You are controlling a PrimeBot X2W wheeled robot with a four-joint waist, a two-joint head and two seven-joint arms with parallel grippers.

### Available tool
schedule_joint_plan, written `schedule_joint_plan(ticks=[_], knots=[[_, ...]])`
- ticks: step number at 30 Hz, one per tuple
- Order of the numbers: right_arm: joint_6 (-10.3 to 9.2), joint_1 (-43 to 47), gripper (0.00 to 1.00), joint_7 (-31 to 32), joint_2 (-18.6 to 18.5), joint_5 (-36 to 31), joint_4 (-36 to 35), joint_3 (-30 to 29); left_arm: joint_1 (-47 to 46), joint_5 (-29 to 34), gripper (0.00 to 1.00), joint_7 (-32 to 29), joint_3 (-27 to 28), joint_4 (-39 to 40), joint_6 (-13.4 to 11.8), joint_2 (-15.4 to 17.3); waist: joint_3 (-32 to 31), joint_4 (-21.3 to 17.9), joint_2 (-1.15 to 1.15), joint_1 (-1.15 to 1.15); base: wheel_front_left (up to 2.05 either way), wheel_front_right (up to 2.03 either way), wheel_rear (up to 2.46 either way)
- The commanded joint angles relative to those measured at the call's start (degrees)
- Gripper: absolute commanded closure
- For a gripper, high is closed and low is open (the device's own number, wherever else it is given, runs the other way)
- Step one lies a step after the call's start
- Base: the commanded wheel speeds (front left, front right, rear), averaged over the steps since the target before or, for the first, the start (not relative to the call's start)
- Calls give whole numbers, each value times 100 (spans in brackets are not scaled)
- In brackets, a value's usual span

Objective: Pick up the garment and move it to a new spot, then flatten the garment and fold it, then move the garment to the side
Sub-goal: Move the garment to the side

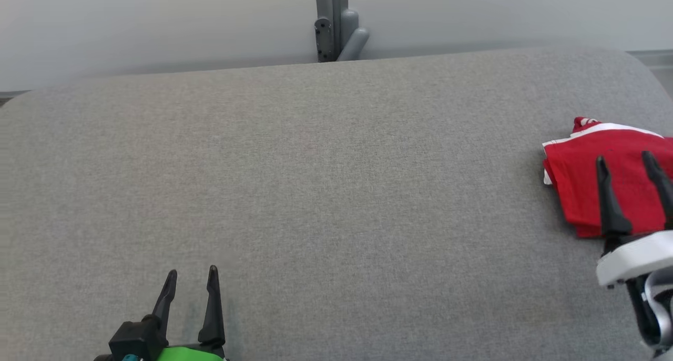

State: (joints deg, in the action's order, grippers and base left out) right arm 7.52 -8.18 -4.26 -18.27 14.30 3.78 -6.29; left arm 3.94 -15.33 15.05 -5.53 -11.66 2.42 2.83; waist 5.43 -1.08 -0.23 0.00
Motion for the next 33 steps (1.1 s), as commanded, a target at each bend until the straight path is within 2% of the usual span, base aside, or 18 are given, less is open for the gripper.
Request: schedule_joint_plan(ticks=[1, 6, 11, 16, 24, 33], knots=[[-6, 261, 0, -259, 200, -146, 20, 3, 102, 7, 0, 15, 21, 11, 0, 16, -376, 408, 23, 0, 0, 0, 0], [-6, 757, 0, -843, 688, -624, 561, -6, 198, -94, 0, 15, 59, 49, 114, 16, -543, 552, 23, 0, 0, 0, 0], [-7, 927, 0, -1069, 1113, -1072, 1179, -196, 263, -172, 0, 15, 37, 27, 195, 15, -639, 599, 23, 0, 0, 0, 0], [-5, 994, 0, -1092, 1420, -1403, 1093, -380, 276, -128, 0, 15, 32, -50, 307, 16, -715, 508, 23, 0, 0, 0, 0], [-7, 1127, 0, -1093, 1529, -1586, 981, -312, 144, -110, 0, 15, 42, -132, 362, 16, -724, 372, 23, 0, 0, 0, 0], [-7, 1062, 0, -1093, 1531, -1460, 883, -235, 146, -176, 0, 15, 59, -227, 332, 16, -696, 331, 23, 0, 0, 0, 0]])
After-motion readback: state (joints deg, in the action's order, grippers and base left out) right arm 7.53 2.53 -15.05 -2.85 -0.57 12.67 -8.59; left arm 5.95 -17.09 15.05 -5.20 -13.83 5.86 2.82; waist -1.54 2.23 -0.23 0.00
